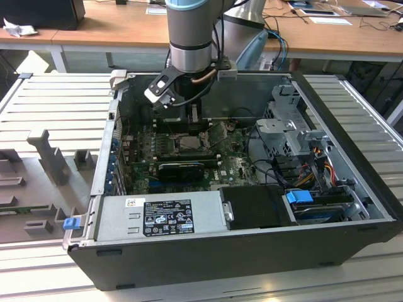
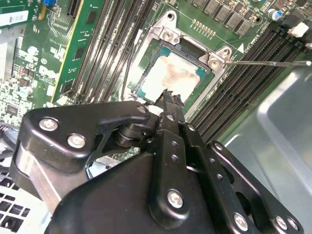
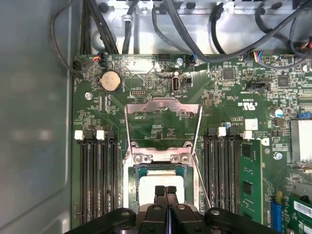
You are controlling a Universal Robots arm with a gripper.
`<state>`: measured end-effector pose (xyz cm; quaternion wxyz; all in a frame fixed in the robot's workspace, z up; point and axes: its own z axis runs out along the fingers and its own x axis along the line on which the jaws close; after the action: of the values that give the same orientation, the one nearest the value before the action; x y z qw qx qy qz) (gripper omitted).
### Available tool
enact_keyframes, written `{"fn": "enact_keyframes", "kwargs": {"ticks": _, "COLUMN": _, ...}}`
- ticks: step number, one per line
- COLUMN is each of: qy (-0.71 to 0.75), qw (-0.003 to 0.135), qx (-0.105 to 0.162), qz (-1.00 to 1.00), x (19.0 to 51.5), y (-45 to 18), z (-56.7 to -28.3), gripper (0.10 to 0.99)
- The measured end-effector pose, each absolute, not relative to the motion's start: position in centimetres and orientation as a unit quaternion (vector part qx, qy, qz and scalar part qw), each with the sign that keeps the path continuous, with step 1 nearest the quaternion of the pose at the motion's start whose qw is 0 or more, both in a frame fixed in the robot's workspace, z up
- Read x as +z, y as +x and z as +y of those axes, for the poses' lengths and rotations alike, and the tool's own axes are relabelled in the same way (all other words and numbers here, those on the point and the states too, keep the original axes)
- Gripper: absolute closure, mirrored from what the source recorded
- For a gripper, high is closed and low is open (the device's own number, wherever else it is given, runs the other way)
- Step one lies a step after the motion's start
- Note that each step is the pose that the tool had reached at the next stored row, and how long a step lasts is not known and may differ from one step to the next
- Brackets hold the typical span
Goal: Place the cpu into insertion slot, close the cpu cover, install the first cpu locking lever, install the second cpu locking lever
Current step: 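Close the cpu cover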
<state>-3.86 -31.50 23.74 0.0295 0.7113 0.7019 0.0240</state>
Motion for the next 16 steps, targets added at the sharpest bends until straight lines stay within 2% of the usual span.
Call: {"fn": "enact_keyframes", "kwargs": {"ticks": 16, "qy": 0.711, "qw": 0.029, "qx": 0.024, "qz": 0.702, "x": 25.3, "y": -2.6, "z": -31.5, "gripper": 0.98}}
